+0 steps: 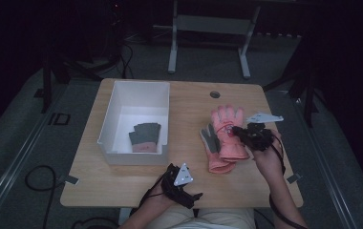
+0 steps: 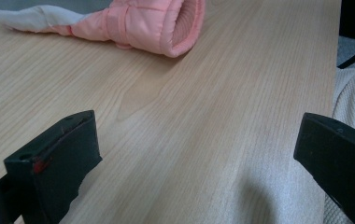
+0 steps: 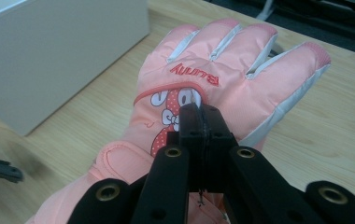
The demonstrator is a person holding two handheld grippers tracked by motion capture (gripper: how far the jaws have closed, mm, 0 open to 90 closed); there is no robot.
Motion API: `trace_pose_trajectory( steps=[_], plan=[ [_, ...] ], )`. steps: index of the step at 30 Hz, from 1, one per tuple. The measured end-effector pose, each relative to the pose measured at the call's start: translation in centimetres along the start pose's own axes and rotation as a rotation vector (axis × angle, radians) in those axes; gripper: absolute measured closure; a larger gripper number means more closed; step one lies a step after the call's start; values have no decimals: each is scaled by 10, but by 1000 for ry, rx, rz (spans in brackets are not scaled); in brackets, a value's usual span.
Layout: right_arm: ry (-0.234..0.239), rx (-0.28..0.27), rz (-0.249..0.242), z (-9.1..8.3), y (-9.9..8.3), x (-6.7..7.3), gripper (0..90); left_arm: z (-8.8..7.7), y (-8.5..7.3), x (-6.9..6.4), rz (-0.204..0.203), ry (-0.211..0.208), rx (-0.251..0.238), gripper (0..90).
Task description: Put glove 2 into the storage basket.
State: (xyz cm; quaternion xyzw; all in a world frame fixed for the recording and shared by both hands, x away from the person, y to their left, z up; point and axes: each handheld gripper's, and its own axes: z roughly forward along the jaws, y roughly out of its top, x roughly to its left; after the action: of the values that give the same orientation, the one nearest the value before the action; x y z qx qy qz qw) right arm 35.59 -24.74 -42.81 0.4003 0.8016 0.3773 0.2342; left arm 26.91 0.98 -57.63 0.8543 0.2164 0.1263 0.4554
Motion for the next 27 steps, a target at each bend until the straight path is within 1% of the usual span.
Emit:
trace_pose_trajectory(
  steps=[3,4,6,8,10,13,17,19,23,27],
  plan=[
    [5,15,-12,7,0,9,892,-1,0,0,-2,-1,-3,0],
    [4,20,-10,10,-1,12,892,0,0,0,-2,0,0,0],
    [1,38,-17,14,-4,16,892,-1,0,0,-1,-2,0,0],
    [5,50,-14,18,-7,18,892,-1,0,0,1,-1,-2,0],
    [3,70,-16,25,-10,17,892,0,0,0,0,-4,3,0],
    [-4,111,-21,38,-17,17,891,-1,0,0,2,-6,-1,0],
    [-7,138,-10,53,-27,14,890,0,0,0,-5,-5,0,0],
    [-7,139,-2,57,-29,14,886,0,0,0,-9,-5,-5,0],
    [-12,152,-7,65,-33,14,874,0,0,0,-11,-7,-3,0],
    [-6,142,9,68,-37,13,849,-2,1,0,-5,-6,-9,0]
  ],
)
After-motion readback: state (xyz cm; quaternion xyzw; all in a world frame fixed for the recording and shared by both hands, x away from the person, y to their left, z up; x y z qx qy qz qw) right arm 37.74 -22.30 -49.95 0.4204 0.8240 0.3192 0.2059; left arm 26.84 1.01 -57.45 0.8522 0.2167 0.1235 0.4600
